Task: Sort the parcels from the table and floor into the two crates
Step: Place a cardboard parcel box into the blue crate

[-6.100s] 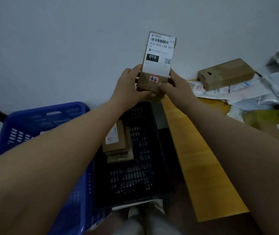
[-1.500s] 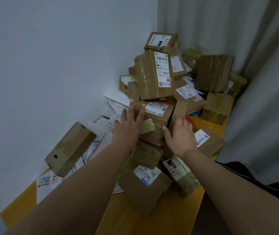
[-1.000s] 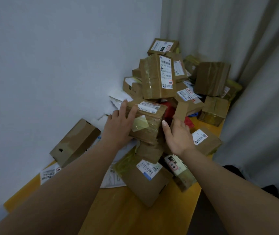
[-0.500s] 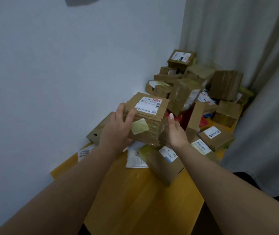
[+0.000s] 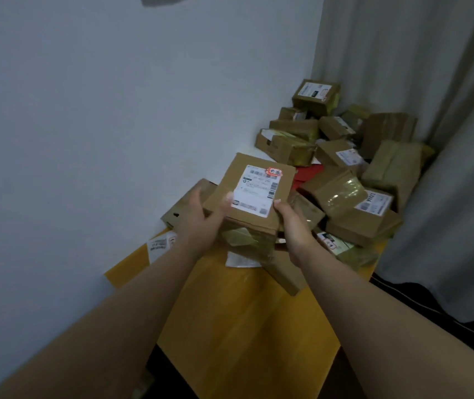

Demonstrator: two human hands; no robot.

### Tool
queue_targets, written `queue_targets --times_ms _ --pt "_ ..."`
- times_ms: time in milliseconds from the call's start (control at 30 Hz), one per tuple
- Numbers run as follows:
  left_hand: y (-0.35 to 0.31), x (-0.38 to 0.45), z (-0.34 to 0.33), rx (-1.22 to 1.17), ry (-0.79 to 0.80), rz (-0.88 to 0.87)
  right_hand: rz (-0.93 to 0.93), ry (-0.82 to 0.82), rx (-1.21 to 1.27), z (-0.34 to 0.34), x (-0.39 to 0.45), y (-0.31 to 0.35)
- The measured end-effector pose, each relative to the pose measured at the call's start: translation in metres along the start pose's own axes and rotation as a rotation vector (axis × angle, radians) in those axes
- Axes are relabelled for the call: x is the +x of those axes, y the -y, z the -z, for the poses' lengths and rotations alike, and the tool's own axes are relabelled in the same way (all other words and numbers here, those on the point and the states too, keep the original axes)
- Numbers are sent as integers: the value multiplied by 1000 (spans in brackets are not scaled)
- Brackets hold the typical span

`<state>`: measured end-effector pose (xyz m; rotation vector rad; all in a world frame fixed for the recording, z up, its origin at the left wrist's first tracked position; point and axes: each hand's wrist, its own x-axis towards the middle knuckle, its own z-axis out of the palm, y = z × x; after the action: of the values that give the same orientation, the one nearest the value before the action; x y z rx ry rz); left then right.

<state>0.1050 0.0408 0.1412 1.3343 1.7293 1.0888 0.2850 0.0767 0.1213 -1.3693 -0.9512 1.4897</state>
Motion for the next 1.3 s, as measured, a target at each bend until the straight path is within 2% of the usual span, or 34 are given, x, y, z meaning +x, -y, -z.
queue_targets --times_ms 33,67,133,167,233,300,467,667,933,1033,1167,1233,1300 --pt "1 6 -8 -135 50 165 37 -5 -27 10 2 -3" --pt "3 11 -19 -194 67 242 93 -36 -103 24 7 -3" --pt "9 19 -49 -113 21 225 169 -257 -392 62 30 -4" --pt "13 23 -67 -54 -12 199 137 -394 -490 80 43 -4" --pt "15 33 -102 -82 -48 185 86 -494 -475 106 67 -9" --pt "8 43 -129 -175 -91 200 99 -491 -479 117 86 -16" --pt "-4 78 -152 -152 -145 170 14 -515 -543 144 126 -10" --pt "-2 93 -155 -228 -162 188 -80 -281 -378 161 154 -5" --pt "-6 102 -153 -194 -144 206 -119 -195 -227 158 162 7" --pt "-5 100 -153 -180 -107 200 -101 -228 -244 156 158 8" --pt "-7 94 -153 -169 -121 159 -43 -350 -452 147 145 10" --pt "-10 91 -151 -174 -134 135 48 -437 -575 138 136 12" --pt "-12 85 -147 -189 -146 118 219 -540 -662 126 126 15"
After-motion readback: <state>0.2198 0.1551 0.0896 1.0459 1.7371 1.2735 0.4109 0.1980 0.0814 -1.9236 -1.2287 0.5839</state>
